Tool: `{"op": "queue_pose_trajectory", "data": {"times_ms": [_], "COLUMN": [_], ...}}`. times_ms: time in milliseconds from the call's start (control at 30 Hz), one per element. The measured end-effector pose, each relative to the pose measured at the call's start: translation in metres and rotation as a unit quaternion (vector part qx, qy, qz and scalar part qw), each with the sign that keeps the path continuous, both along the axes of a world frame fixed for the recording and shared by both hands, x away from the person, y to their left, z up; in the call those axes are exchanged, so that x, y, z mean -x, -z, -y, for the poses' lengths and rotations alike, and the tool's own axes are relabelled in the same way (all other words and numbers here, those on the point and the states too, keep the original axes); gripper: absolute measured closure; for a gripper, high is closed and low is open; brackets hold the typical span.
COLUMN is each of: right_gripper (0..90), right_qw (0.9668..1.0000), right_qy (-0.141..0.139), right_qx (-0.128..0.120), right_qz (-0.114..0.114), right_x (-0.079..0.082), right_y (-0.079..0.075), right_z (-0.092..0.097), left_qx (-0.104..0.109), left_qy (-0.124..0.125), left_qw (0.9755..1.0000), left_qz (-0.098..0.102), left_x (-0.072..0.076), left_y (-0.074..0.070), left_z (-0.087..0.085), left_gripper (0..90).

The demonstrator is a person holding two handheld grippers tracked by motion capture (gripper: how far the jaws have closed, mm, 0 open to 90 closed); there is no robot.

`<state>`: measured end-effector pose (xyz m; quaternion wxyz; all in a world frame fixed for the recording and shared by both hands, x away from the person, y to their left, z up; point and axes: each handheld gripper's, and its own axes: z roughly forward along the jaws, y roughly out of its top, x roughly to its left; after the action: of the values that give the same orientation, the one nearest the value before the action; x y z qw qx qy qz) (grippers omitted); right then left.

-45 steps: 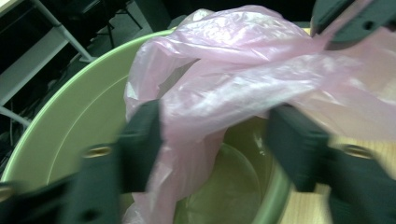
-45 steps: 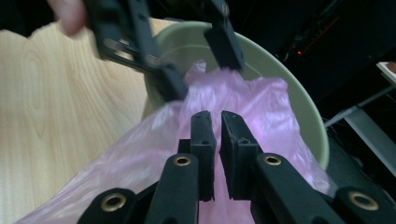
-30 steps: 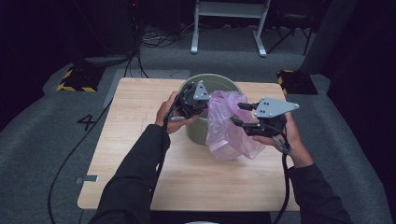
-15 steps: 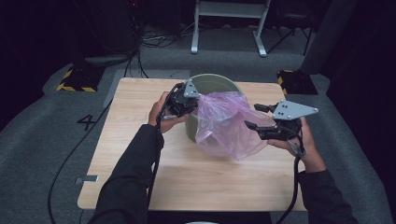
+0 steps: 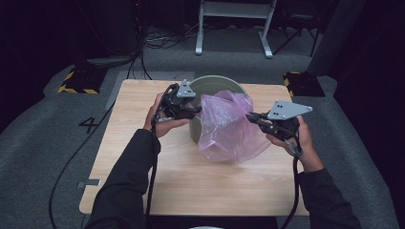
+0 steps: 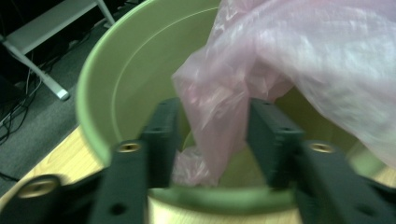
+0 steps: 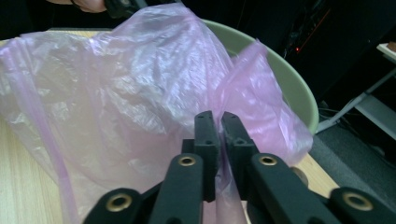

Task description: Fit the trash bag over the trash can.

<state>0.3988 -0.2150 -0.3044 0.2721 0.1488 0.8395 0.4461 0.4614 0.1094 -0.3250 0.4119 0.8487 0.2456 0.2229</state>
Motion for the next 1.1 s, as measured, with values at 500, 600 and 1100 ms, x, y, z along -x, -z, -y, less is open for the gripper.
{"op": "queue_pose_trajectory", "data": {"times_ms": [500,600,1100], "right_gripper": [89.0,89.0,88.5], "right_qw": [0.9998,0.9998,0.9996], "right_qy": [0.013,0.015,0.021], "right_qx": [-0.011,-0.011,-0.014], "right_qz": [-0.007,-0.009,-0.012], "right_x": [-0.009,-0.010,-0.012], "right_y": [-0.002,-0.001,0.002], "right_z": [-0.003,-0.004,-0.005], "left_qx": [0.048,0.049,0.030], "left_qy": [0.099,0.117,0.125], "left_qw": [0.9934,0.9915,0.9914], "left_qz": [0.031,0.029,0.024], "left_x": [0.077,0.088,0.126], "left_y": [0.002,0.007,0.043], "left_z": [-0.005,-0.002,0.016], "left_gripper": [15.5,15.5,15.6]}}
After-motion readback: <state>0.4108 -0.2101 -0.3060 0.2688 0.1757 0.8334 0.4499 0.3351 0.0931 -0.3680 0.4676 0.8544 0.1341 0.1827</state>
